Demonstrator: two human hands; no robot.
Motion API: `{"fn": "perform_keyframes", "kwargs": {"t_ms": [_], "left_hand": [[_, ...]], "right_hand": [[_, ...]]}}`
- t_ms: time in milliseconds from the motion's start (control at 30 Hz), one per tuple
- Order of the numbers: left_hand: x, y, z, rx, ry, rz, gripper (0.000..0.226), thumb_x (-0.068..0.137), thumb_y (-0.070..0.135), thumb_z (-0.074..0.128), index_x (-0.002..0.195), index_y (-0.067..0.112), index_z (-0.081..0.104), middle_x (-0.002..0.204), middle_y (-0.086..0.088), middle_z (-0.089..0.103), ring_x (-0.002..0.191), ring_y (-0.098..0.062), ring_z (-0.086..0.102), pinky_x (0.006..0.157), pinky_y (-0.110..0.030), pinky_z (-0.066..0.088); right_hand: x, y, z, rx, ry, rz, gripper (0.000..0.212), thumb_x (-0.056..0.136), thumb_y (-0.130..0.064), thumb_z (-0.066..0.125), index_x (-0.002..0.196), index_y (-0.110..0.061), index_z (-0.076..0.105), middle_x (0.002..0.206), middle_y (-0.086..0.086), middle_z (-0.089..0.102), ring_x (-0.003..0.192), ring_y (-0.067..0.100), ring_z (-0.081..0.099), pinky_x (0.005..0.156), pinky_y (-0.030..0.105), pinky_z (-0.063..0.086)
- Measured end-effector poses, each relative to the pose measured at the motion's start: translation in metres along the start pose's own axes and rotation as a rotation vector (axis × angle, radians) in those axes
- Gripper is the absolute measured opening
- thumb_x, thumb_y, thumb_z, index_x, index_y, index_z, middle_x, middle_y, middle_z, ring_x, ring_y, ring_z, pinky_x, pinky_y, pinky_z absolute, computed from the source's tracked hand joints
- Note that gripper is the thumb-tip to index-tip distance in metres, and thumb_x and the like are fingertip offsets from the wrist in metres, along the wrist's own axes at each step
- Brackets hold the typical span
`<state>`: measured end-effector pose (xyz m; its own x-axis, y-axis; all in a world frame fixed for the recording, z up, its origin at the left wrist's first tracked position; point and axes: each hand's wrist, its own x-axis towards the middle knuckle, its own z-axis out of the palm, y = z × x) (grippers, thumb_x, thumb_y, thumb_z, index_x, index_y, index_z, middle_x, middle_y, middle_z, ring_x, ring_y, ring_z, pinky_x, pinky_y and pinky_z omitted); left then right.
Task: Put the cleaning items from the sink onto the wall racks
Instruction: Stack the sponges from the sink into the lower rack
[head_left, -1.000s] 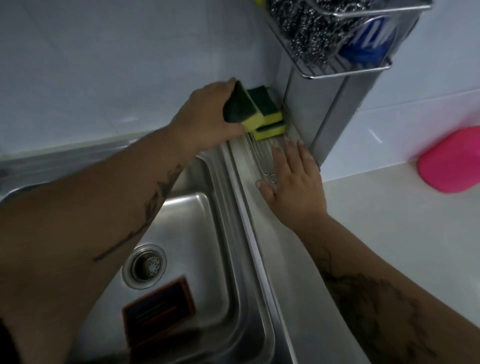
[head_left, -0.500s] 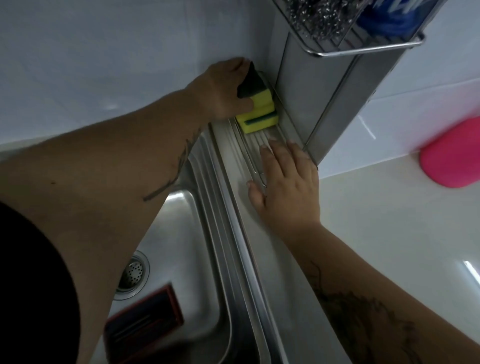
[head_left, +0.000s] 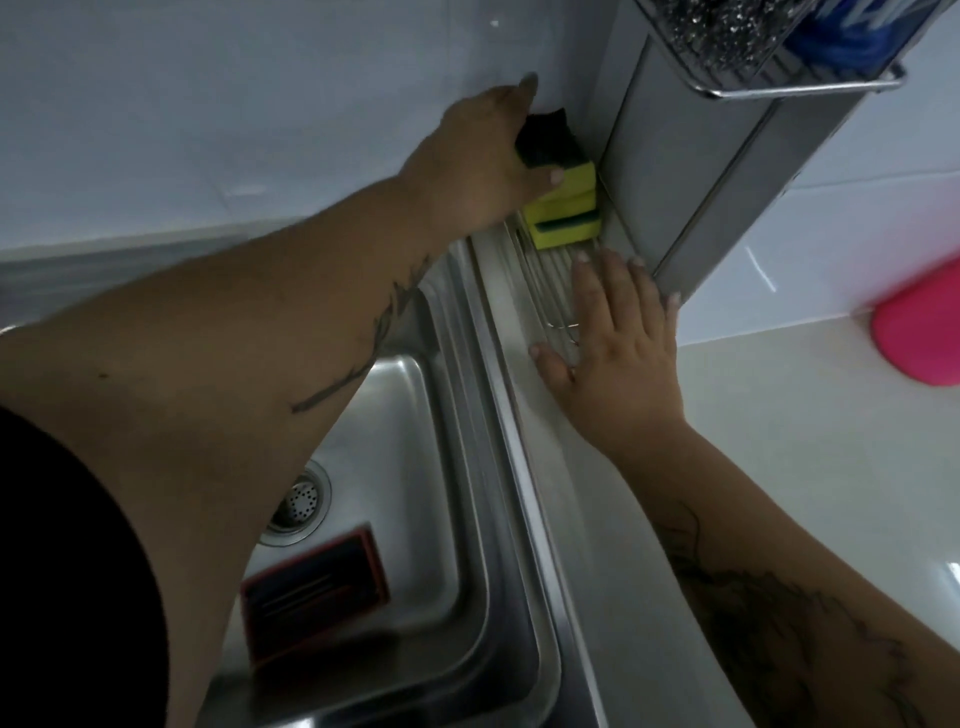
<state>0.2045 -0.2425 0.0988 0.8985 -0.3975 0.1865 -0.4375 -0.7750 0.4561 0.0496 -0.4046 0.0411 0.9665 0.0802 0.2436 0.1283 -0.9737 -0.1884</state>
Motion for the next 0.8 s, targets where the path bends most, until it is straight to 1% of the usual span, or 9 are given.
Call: {"fn": "perform_keyframes", "kwargs": {"t_ms": [100, 167, 233, 300, 367, 467, 567, 633, 800], "left_hand": [[-0.049, -0.007, -0.005, -0.084, 0.186, 0.014, 0.072, 0.093, 0.047, 0.052, 0.148, 0.005, 0.032, 0.146, -0.005, 0.042, 0.132, -0.015, 0.040, 0.106, -0.016, 0.024], [-0.085, -0.022, -0.004, -0.103, 0.233, 0.002, 0.061, 0.092, 0.043, 0.056, 0.139, 0.006, 0.046, 0.136, -0.009, 0.051, 0.119, -0.015, 0.049, 0.100, -0.019, 0.032], [-0.121, -0.040, 0.005, -0.067, 0.198, -0.052, 0.051, 0.088, 0.041, 0.061, 0.127, 0.008, 0.055, 0.126, -0.011, 0.056, 0.110, -0.018, 0.053, 0.094, -0.028, 0.042], [-0.158, -0.057, 0.016, 0.012, 0.054, -0.120, 0.041, 0.085, 0.040, 0.064, 0.115, 0.013, 0.058, 0.116, -0.008, 0.058, 0.105, -0.021, 0.055, 0.086, -0.031, 0.043], [-0.199, -0.070, 0.030, 0.048, -0.176, -0.193, 0.033, 0.085, 0.040, 0.066, 0.108, 0.016, 0.062, 0.108, -0.003, 0.060, 0.098, -0.022, 0.058, 0.079, -0.028, 0.042], [-0.264, -0.081, 0.057, 0.078, -0.569, -0.357, 0.027, 0.085, 0.043, 0.064, 0.103, 0.023, 0.067, 0.108, 0.002, 0.066, 0.097, -0.019, 0.061, 0.083, -0.027, 0.045], [-0.314, -0.088, 0.082, 0.160, -0.882, -0.449, 0.034, 0.085, 0.047, 0.062, 0.107, 0.021, 0.066, 0.114, -0.004, 0.068, 0.103, -0.024, 0.062, 0.087, -0.032, 0.049], [-0.334, -0.090, 0.091, 0.152, -0.975, -0.506, 0.038, 0.087, 0.046, 0.061, 0.114, 0.019, 0.062, 0.119, -0.008, 0.065, 0.107, -0.027, 0.061, 0.087, -0.033, 0.047], [-0.345, -0.089, 0.096, 0.118, -0.952, -0.530, 0.037, 0.090, 0.038, 0.061, 0.123, 0.022, 0.063, 0.126, -0.007, 0.064, 0.113, -0.025, 0.060, 0.088, -0.029, 0.043]], "right_hand": [[-0.019, -0.022, -0.011, 0.063, 0.064, -0.022, 0.071, 0.091, -0.049, 0.046, 0.151, -0.016, 0.025, 0.160, 0.010, 0.018, 0.148, 0.030, 0.009, 0.116, 0.055, -0.001], [-0.036, -0.036, -0.010, 0.116, 0.011, -0.079, 0.070, 0.090, -0.046, 0.047, 0.150, -0.016, 0.027, 0.160, 0.009, 0.017, 0.149, 0.029, 0.008, 0.117, 0.052, -0.002], [-0.053, -0.044, 0.000, 0.143, -0.105, -0.133, 0.072, 0.089, -0.045, 0.050, 0.151, -0.016, 0.025, 0.161, 0.009, 0.014, 0.149, 0.028, 0.004, 0.117, 0.049, -0.001], [-0.067, -0.048, 0.013, 0.134, -0.229, -0.159, 0.077, 0.089, -0.047, 0.049, 0.152, -0.016, 0.018, 0.162, 0.009, 0.006, 0.149, 0.028, -0.002, 0.116, 0.048, -0.002], [-0.078, -0.049, 0.024, 0.100, -0.342, -0.153, 0.081, 0.091, -0.051, 0.046, 0.153, -0.016, 0.008, 0.163, 0.008, -0.003, 0.149, 0.028, -0.008, 0.117, 0.049, -0.001], [-0.084, -0.048, 0.033, 0.022, -0.410, -0.168, 0.085, 0.091, -0.057, 0.040, 0.154, -0.015, 0.001, 0.162, 0.007, -0.009, 0.149, 0.026, -0.009, 0.119, 0.048, -0.001], [-0.083, -0.050, 0.034, -0.012, -0.414, -0.168, 0.085, 0.090, -0.058, 0.039, 0.154, -0.015, 0.002, 0.163, 0.007, -0.009, 0.149, 0.025, -0.008, 0.118, 0.047, -0.001], [-0.082, -0.050, 0.035, -0.021, -0.410, -0.168, 0.085, 0.090, -0.057, 0.040, 0.154, -0.016, 0.003, 0.163, 0.007, -0.008, 0.149, 0.025, -0.007, 0.118, 0.048, -0.001], [-0.082, -0.050, 0.036, -0.030, -0.401, -0.158, 0.085, 0.090, -0.057, 0.041, 0.154, -0.016, 0.004, 0.163, 0.005, -0.008, 0.149, 0.024, -0.006, 0.118, 0.047, -0.001]]}}
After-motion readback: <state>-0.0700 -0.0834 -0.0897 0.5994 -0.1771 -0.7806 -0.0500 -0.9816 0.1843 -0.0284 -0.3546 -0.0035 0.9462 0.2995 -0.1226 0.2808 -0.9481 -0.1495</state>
